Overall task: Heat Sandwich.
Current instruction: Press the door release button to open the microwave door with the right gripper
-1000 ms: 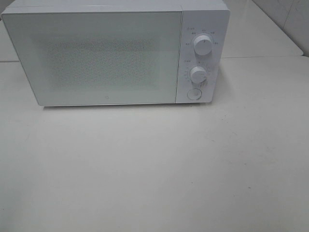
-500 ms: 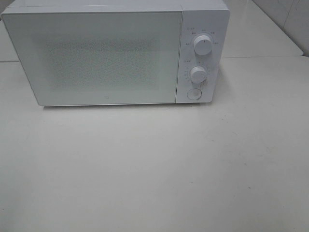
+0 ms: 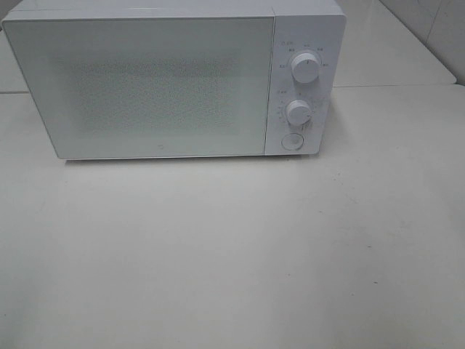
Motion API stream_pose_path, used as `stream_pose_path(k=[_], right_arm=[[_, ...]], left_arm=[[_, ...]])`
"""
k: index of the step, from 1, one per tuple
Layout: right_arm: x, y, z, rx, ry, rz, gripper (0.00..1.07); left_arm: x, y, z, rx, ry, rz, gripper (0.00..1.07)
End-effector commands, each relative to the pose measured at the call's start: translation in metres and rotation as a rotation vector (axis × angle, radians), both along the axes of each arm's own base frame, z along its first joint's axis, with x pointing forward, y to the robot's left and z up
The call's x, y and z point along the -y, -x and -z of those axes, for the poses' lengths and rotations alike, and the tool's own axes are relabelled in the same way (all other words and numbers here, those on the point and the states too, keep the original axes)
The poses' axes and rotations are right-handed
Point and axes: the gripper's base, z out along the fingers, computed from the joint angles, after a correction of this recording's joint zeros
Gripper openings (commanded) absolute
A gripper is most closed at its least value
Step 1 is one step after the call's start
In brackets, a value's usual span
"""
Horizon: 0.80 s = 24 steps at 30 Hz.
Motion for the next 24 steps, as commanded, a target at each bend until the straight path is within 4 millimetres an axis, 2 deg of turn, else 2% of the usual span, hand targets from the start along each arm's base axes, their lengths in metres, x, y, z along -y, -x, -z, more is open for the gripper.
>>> stream_pose_path(k=[1, 4, 5, 7, 9, 10, 11, 13, 14, 15, 16, 19, 24], right_arm=[[0.001, -0.023, -0.001, 0.125, 0.029, 0.018, 0.64], [0.001, -0.033, 0.001, 0.177, 0.03, 0.023, 0.63], [0.001, -0.042, 0.003, 0.227, 0.032, 0.027, 0.59], [0.001, -0.045, 0.005, 0.249, 0.037, 0.027, 0.57], [0.001, -0.052, 0.011, 0.264, 0.065, 0.019, 0.5], [-0.001, -0.059, 0.016, 0.261, 0.081, 0.009, 0.43], [-0.001, -0.059, 0.016, 0.261, 0.081, 0.009, 0.43], [-0.004, -0.067, 0.021, 0.244, 0.091, -0.017, 0.32], [-0.01, -0.074, 0.026, 0.229, 0.086, -0.05, 0.22], [-0.014, -0.077, 0.029, 0.219, 0.084, -0.072, 0.17], [-0.014, -0.077, 0.029, 0.219, 0.084, -0.072, 0.17], [-0.03, -0.092, 0.042, 0.19, 0.075, -0.148, 0.0], [-0.047, -0.11, 0.058, 0.178, 0.02, -0.197, 0.0]], left_arm=[[0.001, 0.002, 0.0, 0.024, 0.003, 0.002, 0.81], [0.001, 0.002, 0.0, 0.024, 0.003, 0.002, 0.81], [0.001, 0.002, 0.0, 0.024, 0.003, 0.002, 0.81], [0.001, 0.002, 0.0, 0.024, 0.003, 0.002, 0.81], [0.001, 0.002, 0.0, 0.024, 0.003, 0.002, 0.81], [0.001, 0.002, 0.0, 0.024, 0.003, 0.002, 0.81], [0.001, 0.002, 0.0, 0.024, 0.003, 0.002, 0.81], [0.001, 0.002, 0.0, 0.024, 0.003, 0.002, 0.81], [0.001, 0.002, 0.0, 0.024, 0.003, 0.002, 0.81], [0.001, 0.002, 0.0, 0.024, 0.003, 0.002, 0.81], [0.001, 0.002, 0.0, 0.024, 0.003, 0.002, 0.81], [0.001, 0.002, 0.0, 0.024, 0.003, 0.002, 0.81], [0.001, 0.002, 0.0, 0.024, 0.003, 0.002, 0.81]])
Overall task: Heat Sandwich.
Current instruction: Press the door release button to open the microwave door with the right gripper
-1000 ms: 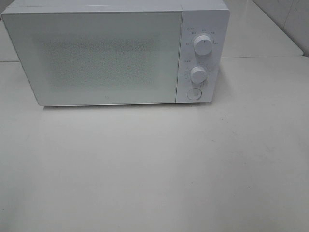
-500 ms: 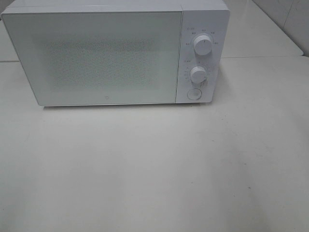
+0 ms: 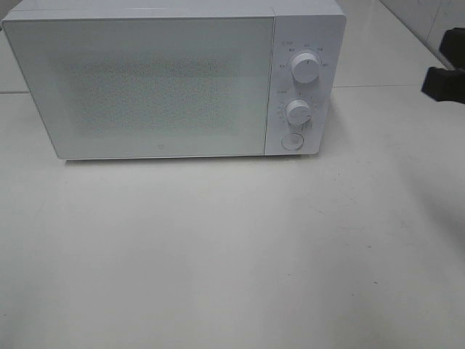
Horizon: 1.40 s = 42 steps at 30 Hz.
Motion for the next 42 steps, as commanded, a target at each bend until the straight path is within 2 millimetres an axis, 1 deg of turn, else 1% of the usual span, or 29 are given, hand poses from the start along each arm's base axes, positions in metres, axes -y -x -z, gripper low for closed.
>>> stream_pose_path(k=[1, 2, 6, 8, 9, 10, 11, 12, 13, 15, 16, 20, 21, 22, 24, 25, 26, 29, 30, 32, 34, 35, 39, 42], right_arm=[[-0.012, -0.011, 0.008, 0.014, -0.06, -0.029, 0.0], [-0.012, -0.011, 0.008, 0.014, -0.06, -0.029, 0.0], [-0.03, -0.025, 0.033, -0.043, -0.142, -0.041, 0.0], [-0.033, -0.027, 0.037, -0.046, -0.152, -0.042, 0.0], [-0.04, -0.03, 0.046, -0.061, -0.165, -0.048, 0.0], [-0.044, -0.032, 0.052, -0.068, -0.172, -0.056, 0.0], [-0.044, -0.032, 0.052, -0.068, -0.172, -0.056, 0.0], [-0.048, -0.033, 0.057, -0.078, -0.181, -0.062, 0.0], [-0.054, -0.036, 0.068, -0.095, -0.226, -0.06, 0.0], [-0.058, -0.038, 0.077, -0.111, -0.27, -0.05, 0.0], [-0.058, -0.038, 0.077, -0.111, -0.27, -0.05, 0.0], [-0.062, -0.044, 0.104, -0.171, -0.396, -0.011, 0.0], [-0.062, -0.044, 0.104, -0.171, -0.396, -0.011, 0.0], [-0.062, -0.046, 0.113, -0.205, -0.465, 0.015, 0.0], [-0.063, -0.048, 0.121, -0.228, -0.522, 0.03, 0.0], [-0.063, -0.048, 0.121, -0.228, -0.522, 0.03, 0.0], [-0.065, -0.051, 0.129, -0.265, -0.57, 0.046, 0.0], [-0.069, -0.058, 0.136, -0.299, -0.652, 0.065, 0.0], [-0.069, -0.058, 0.136, -0.299, -0.652, 0.065, 0.0], [-0.073, -0.067, 0.141, -0.323, -0.723, 0.079, 0.0], [-0.076, -0.073, 0.144, -0.335, -0.757, 0.086, 0.0], [-0.076, -0.073, 0.144, -0.335, -0.757, 0.086, 0.0], [-0.086, -0.089, 0.154, -0.402, -0.859, 0.123, 0.0], [-0.089, -0.094, 0.156, -0.424, -0.892, 0.137, 0.0]], left_arm=[[0.001, 0.002, 0.0, 0.024, 0.003, 0.002, 0.81], [0.001, 0.002, 0.0, 0.024, 0.003, 0.002, 0.81], [0.001, 0.002, 0.0, 0.024, 0.003, 0.002, 0.81], [0.001, 0.002, 0.0, 0.024, 0.003, 0.002, 0.81], [0.001, 0.002, 0.0, 0.024, 0.003, 0.002, 0.81], [0.001, 0.002, 0.0, 0.024, 0.003, 0.002, 0.81], [0.001, 0.002, 0.0, 0.024, 0.003, 0.002, 0.81], [0.001, 0.002, 0.0, 0.024, 0.003, 0.002, 0.81], [0.001, 0.002, 0.0, 0.024, 0.003, 0.002, 0.81], [0.001, 0.002, 0.0, 0.024, 0.003, 0.002, 0.81], [0.001, 0.002, 0.0, 0.024, 0.003, 0.002, 0.81], [0.001, 0.002, 0.0, 0.024, 0.003, 0.002, 0.81], [0.001, 0.002, 0.0, 0.024, 0.003, 0.002, 0.81], [0.001, 0.002, 0.0, 0.024, 0.003, 0.002, 0.81], [0.001, 0.002, 0.0, 0.024, 0.003, 0.002, 0.81], [0.001, 0.002, 0.0, 0.024, 0.003, 0.002, 0.81], [0.001, 0.002, 0.0, 0.024, 0.003, 0.002, 0.81], [0.001, 0.002, 0.0, 0.024, 0.003, 0.002, 0.81], [0.001, 0.002, 0.0, 0.024, 0.003, 0.002, 0.81], [0.001, 0.002, 0.0, 0.024, 0.003, 0.002, 0.81], [0.001, 0.002, 0.0, 0.024, 0.003, 0.002, 0.81], [0.001, 0.002, 0.0, 0.024, 0.003, 0.002, 0.81], [0.001, 0.002, 0.0, 0.024, 0.003, 0.002, 0.81], [0.001, 0.002, 0.0, 0.024, 0.003, 0.002, 0.81]])
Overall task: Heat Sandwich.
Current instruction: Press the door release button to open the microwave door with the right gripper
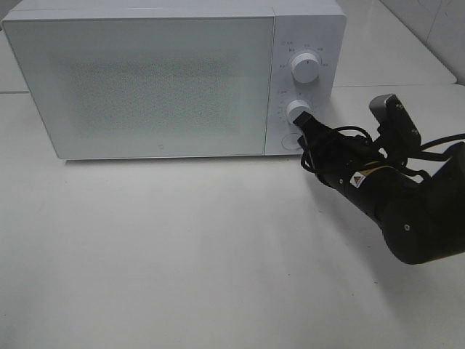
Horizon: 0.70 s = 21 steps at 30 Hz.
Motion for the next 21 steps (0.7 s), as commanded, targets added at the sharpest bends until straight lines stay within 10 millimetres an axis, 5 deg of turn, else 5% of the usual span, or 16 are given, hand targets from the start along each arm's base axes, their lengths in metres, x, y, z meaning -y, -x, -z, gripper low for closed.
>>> stream_pose_path(k=[1, 12, 21], right_arm=[[-0.007, -0.009, 0.001, -0.04, -0.069, 0.009, 0.0], [-0.019, -0.029, 0.012, -0.15, -0.13, 0.035, 0.0], [-0.018, -0.039, 0.026, -0.237, -0.377, 0.194, 0.01]], left_arm=[[0.001, 0.002, 0.0, 0.024, 0.003, 0.002, 0.81], [0.001, 0.002, 0.0, 0.024, 0.003, 0.002, 0.81], [0.001, 0.002, 0.0, 0.024, 0.003, 0.002, 0.81]])
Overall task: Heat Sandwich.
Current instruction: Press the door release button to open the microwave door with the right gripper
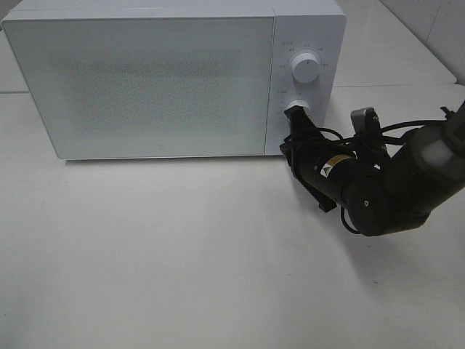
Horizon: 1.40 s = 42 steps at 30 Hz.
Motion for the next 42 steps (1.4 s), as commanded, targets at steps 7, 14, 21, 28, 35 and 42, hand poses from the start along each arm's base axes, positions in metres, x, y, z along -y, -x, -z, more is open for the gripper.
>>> stream_pose_path(k=[7, 14, 21, 28, 35, 42], right_arm=[[-0.003, -0.015, 0.001, -0.024, -0.131, 0.122, 0.01], [0.001, -0.019, 0.002, -0.025, -0.163, 0.192, 0.01], [-0.004, -0.032, -0.005, 0.016, -0.202, 0.208, 0.01], [-0.009, -0.046, -0.014, 0.064, -0.246, 0.233, 0.01], [-0.005, -0.051, -0.026, 0.181, -0.286, 0.287, 0.0], [-0.004, -0.051, -0.029, 0.213, -0.291, 0.29, 0.0]], left_arm=[[0.001, 0.002, 0.0, 0.024, 0.003, 0.002, 0.81], [0.001, 0.002, 0.0, 0.024, 0.003, 0.002, 0.81], [0.001, 0.002, 0.0, 0.024, 0.003, 0.002, 0.81], [0.001, 0.002, 0.0, 0.024, 0.003, 0.002, 0.81], [0.001, 0.002, 0.0, 0.024, 0.003, 0.002, 0.81], [0.001, 0.002, 0.0, 0.024, 0.003, 0.002, 0.81]])
